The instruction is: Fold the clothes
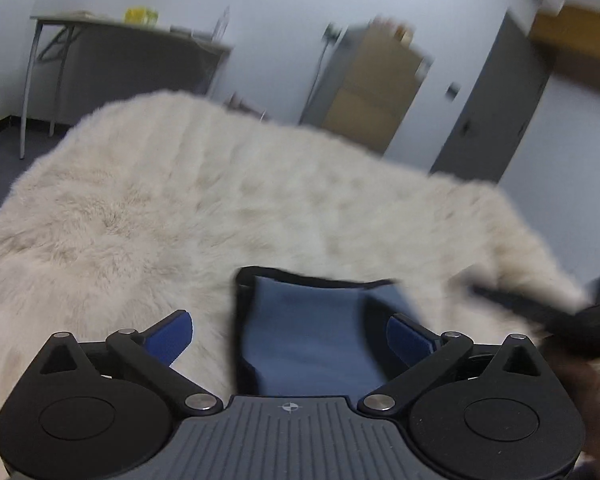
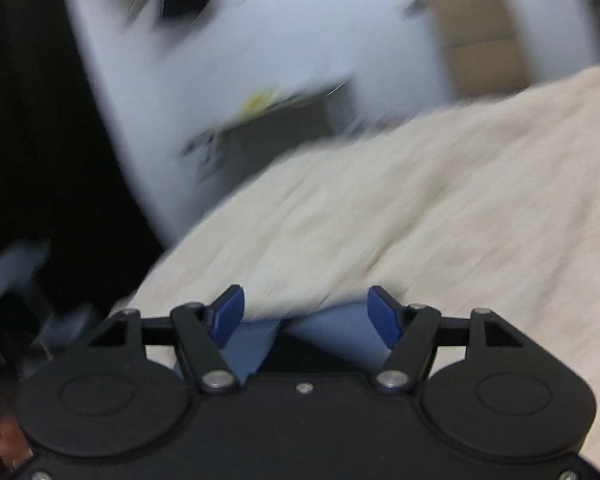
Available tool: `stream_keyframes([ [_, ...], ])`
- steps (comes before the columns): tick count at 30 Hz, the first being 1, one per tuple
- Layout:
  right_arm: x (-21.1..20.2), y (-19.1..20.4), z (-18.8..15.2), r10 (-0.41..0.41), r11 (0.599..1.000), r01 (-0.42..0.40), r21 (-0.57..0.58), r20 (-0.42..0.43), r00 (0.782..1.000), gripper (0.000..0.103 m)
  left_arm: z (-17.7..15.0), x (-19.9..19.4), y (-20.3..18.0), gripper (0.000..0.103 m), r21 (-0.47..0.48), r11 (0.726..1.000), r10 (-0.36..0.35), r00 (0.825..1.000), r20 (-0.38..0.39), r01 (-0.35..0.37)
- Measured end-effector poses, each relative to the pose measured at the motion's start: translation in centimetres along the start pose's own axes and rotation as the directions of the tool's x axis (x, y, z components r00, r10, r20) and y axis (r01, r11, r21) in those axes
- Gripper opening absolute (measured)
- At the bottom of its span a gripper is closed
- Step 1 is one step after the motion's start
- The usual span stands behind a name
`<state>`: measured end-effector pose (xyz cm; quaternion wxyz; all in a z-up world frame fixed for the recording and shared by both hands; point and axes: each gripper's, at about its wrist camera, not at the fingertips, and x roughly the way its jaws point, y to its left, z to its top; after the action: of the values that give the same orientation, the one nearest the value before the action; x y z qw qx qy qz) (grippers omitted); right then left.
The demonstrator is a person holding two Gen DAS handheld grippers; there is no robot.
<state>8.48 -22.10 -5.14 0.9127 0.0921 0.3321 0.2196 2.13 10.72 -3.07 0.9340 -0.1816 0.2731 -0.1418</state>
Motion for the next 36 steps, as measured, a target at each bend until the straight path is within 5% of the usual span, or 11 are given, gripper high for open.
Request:
stream_keyframes([
  [2, 1.7, 1.4, -1.7, -0.085, 0.991, 0.074, -0.113, -0.098, 0.991, 0.059, -0.8, -2.2, -1.1, 0.103, -0.015, 0.999, 0.033, 0.999, 0.011, -0.033],
  [5, 0.1, 3.0, -1.5, -0.157, 0.978, 0.145, -0.151, -0.077, 0.985, 0.063, -2.5, -5.9, -4.8, 0.103, 0.039, 0.982, 0.179, 0.979, 0.096, -0.183],
  [8, -6.3, 4.9, -0.6, -0.187, 0.981, 0.184, 0.062, 0.042, 0.982, 0.08, -3.5, -8.5, -8.2, 0.103, 0.081, 0.976, 0.195, 0.976, 0.096, -0.203],
  [9, -8.8, 5.9, -0.6, -0.199, 0.972, 0.188, 0.141, 0.067, 0.978, 0.102, -3.7, -9.4, -9.2, 0.103, 0.091, 0.981, 0.163, 0.984, 0.074, -0.169],
  [10, -11.3, 7.1, -1.0, -0.193, 0.968, 0.175, 0.18, 0.089, 0.977, 0.103, -3.7, -9.9, -10.0, 0.103, 0.103, 0.984, 0.144, 0.989, 0.045, -0.148],
  [13, -17.2, 10.4, -2.6, -0.155, 0.984, 0.137, 0.118, 0.158, 0.975, 0.103, -3.8, -9.7, -11.4, 0.103, 0.14, 0.974, 0.189, 0.98, -0.057, -0.18],
  [18, -19.6, 14.2, -6.2, -0.438, 0.897, 0.441, 0.012, 0.154, 0.886, 0.103, -5.1, -9.2, -12.7, 0.103, 0.193, 0.947, 0.283, 0.952, -0.12, -0.257],
  [22, -18.7, 14.5, -7.9, -0.427, 0.904, 0.427, 0.015, 0.079, 0.901, 0.103, -5.7, -9.4, -13.7, 0.103, 0.238, 0.924, 0.331, 0.939, -0.099, -0.3],
  [36, -19.2, 14.2, -8.3, -0.475, 0.879, 0.475, 0.029, 0.008, 0.88, 0.103, -6.1, -8.4, -13.2, 0.103, 0.259, 0.906, 0.37, 0.924, -0.096, -0.336],
])
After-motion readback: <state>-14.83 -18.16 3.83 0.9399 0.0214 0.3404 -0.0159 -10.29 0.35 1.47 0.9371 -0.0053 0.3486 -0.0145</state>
